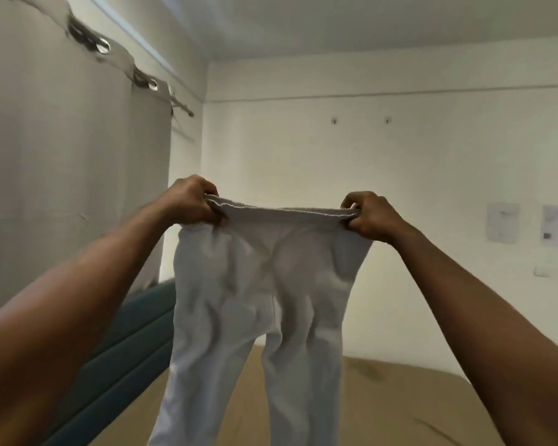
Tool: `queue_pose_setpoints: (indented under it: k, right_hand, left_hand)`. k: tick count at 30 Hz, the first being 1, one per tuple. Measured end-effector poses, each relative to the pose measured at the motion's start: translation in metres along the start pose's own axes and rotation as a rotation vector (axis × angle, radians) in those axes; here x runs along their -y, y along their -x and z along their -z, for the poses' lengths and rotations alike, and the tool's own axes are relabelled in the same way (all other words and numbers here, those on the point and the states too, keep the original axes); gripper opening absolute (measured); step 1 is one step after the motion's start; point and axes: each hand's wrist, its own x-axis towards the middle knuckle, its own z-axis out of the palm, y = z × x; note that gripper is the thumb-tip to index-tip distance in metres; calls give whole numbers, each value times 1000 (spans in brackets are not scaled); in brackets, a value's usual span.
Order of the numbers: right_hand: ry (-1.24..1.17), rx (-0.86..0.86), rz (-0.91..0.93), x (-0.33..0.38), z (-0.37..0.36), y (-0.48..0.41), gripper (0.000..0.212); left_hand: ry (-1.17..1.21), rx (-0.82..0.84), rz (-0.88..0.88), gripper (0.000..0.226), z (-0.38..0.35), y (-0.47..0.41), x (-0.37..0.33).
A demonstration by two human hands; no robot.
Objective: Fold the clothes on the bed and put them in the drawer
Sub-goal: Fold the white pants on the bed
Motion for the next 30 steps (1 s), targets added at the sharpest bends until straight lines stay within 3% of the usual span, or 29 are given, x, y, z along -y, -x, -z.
queue_pose_setpoints:
  k: [3,5,7,9,11,13,16,18,20,22,25,27,30]
  right_hand:
    - [-121,100,33,9,28,-9,21]
    - [-512,264,4,9,53,-4,22]
    - [-914,420,-35,5,72,2,27]
    - [-1116,425,-22,1,75,3,36]
    - [-1176,344,-25,4,62,-2,35]
    - [-1135,208,-90,7,44,-9,29]
    - [-605,-100,-57,5,20,-14,29]
    - [-236,-267,-31,5,8,-10,24]
    - [-148,-373,-45,5,-6,-2,26]
    - [-273,-478,-112,4,-25,2,30]
    - [-811,-543,-370,1,-57,1,28]
    - [-1084,-568,-483,-9,-83,-6,25]
    - [-1235,-660,-617,5,-84,14,21]
  left_hand:
    - [80,297,-6,25,33,8,-3]
    - [332,429,23,28,61,21,4]
    - [615,447,38,47,80,30,17]
    - [776,409,21,71,86,32,28]
    - [778,335,-17,81,82,30,33]
    - [704,280,-53,76,74,29,33]
    - [624,332,-66,36,68,34,30]
    - [582,504,-23,39,66,40,31]
    - [569,619,-31,41,61,49,27]
    - [630,602,-85,33,49,62,14]
    - [657,512,-254,20,18,90,-24]
    - [573,600,-364,19,-9,108,-54]
    - [411,784,-442,17,-51,127,-80]
